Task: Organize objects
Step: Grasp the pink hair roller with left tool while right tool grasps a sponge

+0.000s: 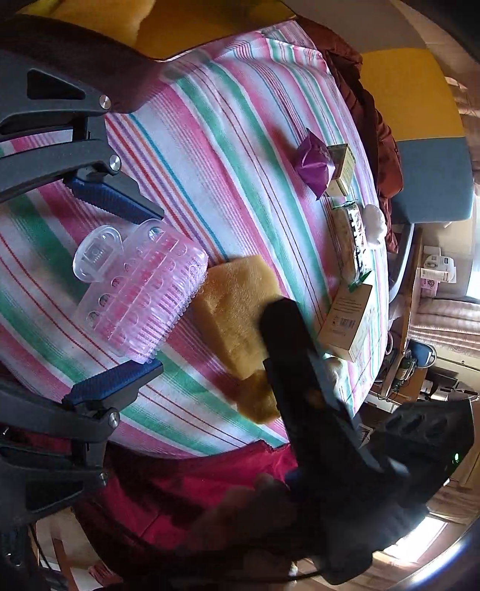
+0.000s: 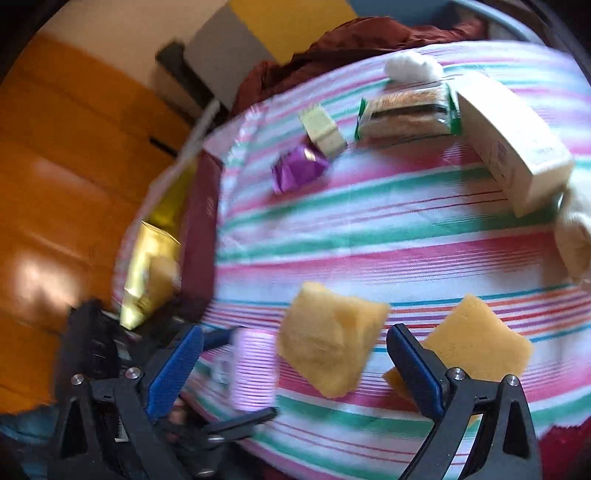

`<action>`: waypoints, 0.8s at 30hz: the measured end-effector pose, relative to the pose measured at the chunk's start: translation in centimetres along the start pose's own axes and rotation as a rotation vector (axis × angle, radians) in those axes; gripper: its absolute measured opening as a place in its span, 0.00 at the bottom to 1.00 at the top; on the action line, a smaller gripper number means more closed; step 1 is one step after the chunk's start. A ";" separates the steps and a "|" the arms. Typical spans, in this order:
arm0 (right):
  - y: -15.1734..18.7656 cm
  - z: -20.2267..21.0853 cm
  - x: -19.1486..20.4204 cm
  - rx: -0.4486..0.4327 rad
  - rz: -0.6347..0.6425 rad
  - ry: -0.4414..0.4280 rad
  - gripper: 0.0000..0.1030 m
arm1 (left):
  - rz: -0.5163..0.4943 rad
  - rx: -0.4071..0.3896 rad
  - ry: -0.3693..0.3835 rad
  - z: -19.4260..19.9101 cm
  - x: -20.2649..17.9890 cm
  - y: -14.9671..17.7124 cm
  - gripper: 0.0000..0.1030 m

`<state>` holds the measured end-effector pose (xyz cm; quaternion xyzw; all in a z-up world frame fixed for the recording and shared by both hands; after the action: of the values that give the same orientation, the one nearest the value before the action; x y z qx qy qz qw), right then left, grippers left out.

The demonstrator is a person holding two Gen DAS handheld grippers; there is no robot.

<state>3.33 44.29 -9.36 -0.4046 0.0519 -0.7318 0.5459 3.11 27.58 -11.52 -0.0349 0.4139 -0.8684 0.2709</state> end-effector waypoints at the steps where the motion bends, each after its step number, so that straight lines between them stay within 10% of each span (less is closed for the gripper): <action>1: 0.2 -0.4 0.3 0.007 0.021 0.013 0.97 | -0.002 0.000 -0.001 0.1 0.0 0.1 0.73; 8: 0.7 -1.2 0.8 -0.009 0.118 0.085 0.95 | -0.008 -0.002 -0.008 0.4 -0.1 0.4 0.73; 14: 0.6 -1.6 1.5 -0.023 0.210 0.147 0.71 | -0.012 -0.006 -0.011 0.4 -0.2 0.5 0.73; 16: 0.7 -1.6 2.1 -0.036 0.263 0.164 0.46 | -0.010 -0.008 -0.010 0.4 -0.2 0.5 0.73; 24: 0.1 -0.9 2.1 -0.090 0.286 0.215 0.33 | -0.014 -0.012 -0.009 0.8 -0.3 0.5 0.73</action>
<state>2.65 42.15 -8.93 -0.3365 0.1998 -0.6829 0.6168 3.79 26.93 -11.32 -0.0435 0.4177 -0.8675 0.2666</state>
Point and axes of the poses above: each gripper's, at about its wrist camera, not at the fingertips, and z roughly against the way its jaws point, x to its left, y to its underside, the point moved 1 cm from there along -z, roughly the way its jaws point, and after that the axes turned 14 degrees about -x, right-handed, at the moved point
